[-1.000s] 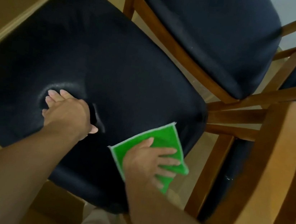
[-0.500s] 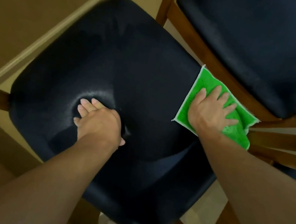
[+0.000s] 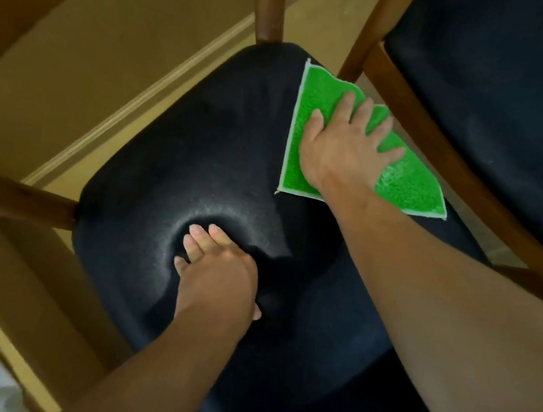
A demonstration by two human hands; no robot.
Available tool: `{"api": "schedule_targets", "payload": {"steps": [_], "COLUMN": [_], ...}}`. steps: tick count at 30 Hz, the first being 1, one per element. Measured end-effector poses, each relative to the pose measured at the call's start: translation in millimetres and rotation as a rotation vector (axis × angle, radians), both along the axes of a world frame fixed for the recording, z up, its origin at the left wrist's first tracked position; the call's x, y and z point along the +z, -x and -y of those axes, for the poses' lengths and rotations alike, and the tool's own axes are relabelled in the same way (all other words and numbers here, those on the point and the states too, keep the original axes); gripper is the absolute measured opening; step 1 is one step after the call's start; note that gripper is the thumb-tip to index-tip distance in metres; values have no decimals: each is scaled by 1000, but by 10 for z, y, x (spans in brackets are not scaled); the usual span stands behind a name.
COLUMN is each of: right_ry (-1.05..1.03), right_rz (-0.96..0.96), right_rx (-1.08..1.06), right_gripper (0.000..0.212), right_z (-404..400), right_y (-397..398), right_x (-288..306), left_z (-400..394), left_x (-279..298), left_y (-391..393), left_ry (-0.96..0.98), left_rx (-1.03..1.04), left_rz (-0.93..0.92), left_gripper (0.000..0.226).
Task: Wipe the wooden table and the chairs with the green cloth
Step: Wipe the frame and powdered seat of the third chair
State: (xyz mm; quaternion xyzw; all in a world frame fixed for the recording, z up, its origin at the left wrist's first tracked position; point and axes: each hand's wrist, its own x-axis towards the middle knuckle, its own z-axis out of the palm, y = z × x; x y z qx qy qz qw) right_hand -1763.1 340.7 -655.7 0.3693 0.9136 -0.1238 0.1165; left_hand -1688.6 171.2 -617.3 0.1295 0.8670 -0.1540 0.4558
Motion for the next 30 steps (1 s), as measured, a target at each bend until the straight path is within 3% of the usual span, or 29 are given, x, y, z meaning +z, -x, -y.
{"api": "schedule_targets", "payload": {"steps": [7,10,15,18,24,30], "right_ry": [-6,8,49,60,43,47], "right_rz": [-50,-73,-104,-107,-57,56], "right_rx": [335,528,611,473,-50,-407], "right_gripper": [70,67,63,65,64,62], "right_z": [428,599,361,-9,-704,-491], "right_y": [511,418,49,-200,-1056,-1889], "right_x": [15,19,-9,10,21,103], "left_z": [-28,-64,-59,-37,-118,-22], "left_x": [-11,-6,15,3,16,60], "left_y": [-18,1,14,2,13,-75], "left_ry": [44,61,59,75,105,-20], "left_rx": [-24,3,31,17,71,87], "left_rz": [-2,1,-14,-39,-22,-122], "left_gripper": [127,129,132,133,132,130]}}
